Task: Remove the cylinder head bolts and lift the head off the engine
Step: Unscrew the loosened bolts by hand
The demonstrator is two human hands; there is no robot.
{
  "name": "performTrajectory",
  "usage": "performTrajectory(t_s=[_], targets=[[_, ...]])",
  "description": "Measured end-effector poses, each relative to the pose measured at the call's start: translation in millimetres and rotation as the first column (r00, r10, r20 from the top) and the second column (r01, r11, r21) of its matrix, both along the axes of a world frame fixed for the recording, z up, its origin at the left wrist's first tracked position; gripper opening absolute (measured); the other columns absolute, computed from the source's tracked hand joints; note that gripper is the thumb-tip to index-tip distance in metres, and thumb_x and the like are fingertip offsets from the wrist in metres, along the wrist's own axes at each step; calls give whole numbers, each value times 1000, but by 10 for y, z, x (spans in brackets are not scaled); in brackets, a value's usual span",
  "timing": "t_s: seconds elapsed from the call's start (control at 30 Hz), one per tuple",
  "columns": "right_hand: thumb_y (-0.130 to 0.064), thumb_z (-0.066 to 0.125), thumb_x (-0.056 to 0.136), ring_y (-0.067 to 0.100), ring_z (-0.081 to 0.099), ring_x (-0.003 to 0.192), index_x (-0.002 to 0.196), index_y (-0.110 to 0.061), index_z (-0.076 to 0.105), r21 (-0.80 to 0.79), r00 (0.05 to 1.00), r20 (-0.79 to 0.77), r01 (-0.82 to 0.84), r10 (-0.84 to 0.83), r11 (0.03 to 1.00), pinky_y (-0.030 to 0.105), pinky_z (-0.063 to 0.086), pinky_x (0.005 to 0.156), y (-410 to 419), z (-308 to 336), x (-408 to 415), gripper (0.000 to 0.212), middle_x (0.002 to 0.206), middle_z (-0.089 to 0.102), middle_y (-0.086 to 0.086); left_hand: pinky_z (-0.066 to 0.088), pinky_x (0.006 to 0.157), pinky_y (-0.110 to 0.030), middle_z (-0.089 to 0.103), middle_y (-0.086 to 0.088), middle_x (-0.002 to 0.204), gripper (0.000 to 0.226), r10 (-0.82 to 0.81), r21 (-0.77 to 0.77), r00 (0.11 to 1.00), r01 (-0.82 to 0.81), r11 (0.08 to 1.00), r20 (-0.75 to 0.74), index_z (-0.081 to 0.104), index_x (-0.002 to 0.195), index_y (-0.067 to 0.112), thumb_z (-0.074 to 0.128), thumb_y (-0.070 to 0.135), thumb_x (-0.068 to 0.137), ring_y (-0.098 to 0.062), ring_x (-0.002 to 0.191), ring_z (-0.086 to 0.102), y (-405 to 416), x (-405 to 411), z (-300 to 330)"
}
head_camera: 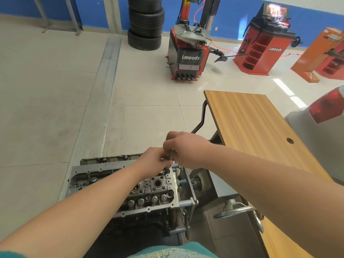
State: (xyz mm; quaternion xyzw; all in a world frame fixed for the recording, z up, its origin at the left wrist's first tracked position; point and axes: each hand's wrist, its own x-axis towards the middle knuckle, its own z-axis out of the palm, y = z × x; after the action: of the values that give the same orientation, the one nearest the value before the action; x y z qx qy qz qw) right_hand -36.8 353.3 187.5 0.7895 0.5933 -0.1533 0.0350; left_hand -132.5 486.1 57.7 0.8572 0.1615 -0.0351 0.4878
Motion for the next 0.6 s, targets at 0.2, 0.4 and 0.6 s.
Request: performTrajectory(t_s=[0.2,0.4,0.6], targets=[[-30,57,103,22,50,65,113,-16,57,-88,970,217,136,-115,987,33,35,52,104,-64,-90,17,79,48,0,51,72,-20,73,22,82,25,89,14,992,-90,996,86,70,85,43,90,33,76,7,75,65,-6,43,-27],[-28,63,98,26,64,91,128,-27,57,-44,993,108,48,-43,998,34,47,61,68,3,-62,31,110,57,-1,58,87,-36,79,18,89,3,30,-38,999,-29,999,21,76,90,33,74,31,89,-1,87,73,52,-21,-38],[-20,58,100,23,53,77,110,-18,59,-109,981,175,109,-88,988,33,36,54,99,-46,-87,10,89,50,0,58,90,-31,78,12,95,21,68,-50,997,-66,997,39,74,93,34,87,20,85,-7,95,72,6,14,-2]])
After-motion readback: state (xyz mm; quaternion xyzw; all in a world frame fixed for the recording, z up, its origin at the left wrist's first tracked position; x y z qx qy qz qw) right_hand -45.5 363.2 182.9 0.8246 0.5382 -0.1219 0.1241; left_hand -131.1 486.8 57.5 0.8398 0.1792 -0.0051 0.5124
